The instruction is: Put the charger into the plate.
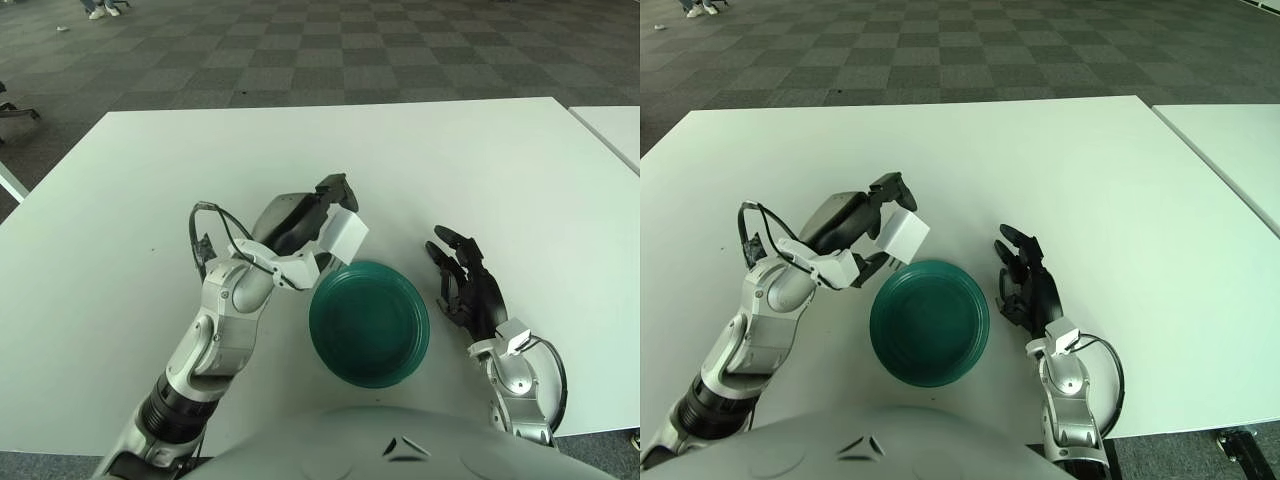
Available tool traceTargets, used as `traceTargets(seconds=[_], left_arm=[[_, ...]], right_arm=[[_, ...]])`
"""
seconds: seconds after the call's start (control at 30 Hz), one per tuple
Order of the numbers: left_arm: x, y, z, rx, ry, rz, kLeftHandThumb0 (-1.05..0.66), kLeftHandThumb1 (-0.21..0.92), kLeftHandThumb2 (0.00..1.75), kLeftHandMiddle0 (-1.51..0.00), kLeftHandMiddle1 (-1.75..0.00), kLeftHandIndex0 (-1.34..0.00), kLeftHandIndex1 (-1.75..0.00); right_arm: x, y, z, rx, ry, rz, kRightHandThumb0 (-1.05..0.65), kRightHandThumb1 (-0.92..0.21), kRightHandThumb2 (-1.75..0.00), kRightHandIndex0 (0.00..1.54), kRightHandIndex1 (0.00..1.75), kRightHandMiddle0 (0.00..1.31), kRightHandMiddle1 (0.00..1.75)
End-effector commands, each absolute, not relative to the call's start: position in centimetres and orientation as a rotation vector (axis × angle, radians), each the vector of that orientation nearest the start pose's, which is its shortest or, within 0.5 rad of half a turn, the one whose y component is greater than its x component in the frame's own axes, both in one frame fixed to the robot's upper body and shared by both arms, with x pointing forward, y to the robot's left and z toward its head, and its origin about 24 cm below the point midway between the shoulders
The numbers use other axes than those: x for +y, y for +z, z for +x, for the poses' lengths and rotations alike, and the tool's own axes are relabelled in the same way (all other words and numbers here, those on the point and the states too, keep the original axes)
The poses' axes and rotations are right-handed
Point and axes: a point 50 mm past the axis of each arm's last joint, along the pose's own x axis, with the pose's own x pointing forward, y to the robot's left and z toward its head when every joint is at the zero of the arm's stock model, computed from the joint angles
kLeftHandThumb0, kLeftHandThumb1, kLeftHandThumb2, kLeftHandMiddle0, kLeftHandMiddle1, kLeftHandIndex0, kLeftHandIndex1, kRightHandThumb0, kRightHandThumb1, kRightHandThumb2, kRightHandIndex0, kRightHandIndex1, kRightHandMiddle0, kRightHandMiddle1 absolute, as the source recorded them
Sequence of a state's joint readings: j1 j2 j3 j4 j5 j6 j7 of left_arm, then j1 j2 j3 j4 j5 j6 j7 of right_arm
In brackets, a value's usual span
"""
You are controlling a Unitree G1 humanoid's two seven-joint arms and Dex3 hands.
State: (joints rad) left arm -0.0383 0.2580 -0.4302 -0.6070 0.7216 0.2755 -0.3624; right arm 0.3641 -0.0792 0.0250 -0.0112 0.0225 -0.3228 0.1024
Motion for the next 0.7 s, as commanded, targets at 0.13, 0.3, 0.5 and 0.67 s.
traceTargets(seconds=[0.13, 0.3, 0.5, 0.67], left_arm=[[6.8, 13.8, 20.4, -0.336, -0.585, 0.905, 0.00, 0.01, 1.64, -0.87, -1.66, -0.61, -1.75], [6.4, 13.5, 20.0, -0.313, -0.653, 0.913, 0.00, 0.01, 1.64, -0.87, -1.67, -0.61, -1.75], [5.9, 12.6, 19.3, -0.276, -0.727, 0.913, 0.00, 0.02, 1.64, -0.86, -1.67, -0.60, -1.75], [5.5, 11.6, 18.8, -0.256, -0.761, 0.913, 0.00, 0.02, 1.63, -0.86, -1.67, -0.60, -1.75]], right_arm=[[-17.4, -2.9, 15.0, 0.247, 0.044, -0.076, -0.73, -0.92, -0.83, 0.31, 0.00, 0.00, 0.61], [-17.3, -2.7, 14.9, 0.235, 0.046, -0.086, -0.75, -0.92, -0.84, 0.30, 0.00, 0.00, 0.62], [-17.0, -2.6, 14.8, 0.230, 0.045, -0.084, -0.77, -0.92, -0.84, 0.29, 0.00, 0.00, 0.66], [-16.9, -2.6, 14.8, 0.240, 0.047, -0.078, -0.77, -0.92, -0.84, 0.29, 0.00, 0.00, 0.71]])
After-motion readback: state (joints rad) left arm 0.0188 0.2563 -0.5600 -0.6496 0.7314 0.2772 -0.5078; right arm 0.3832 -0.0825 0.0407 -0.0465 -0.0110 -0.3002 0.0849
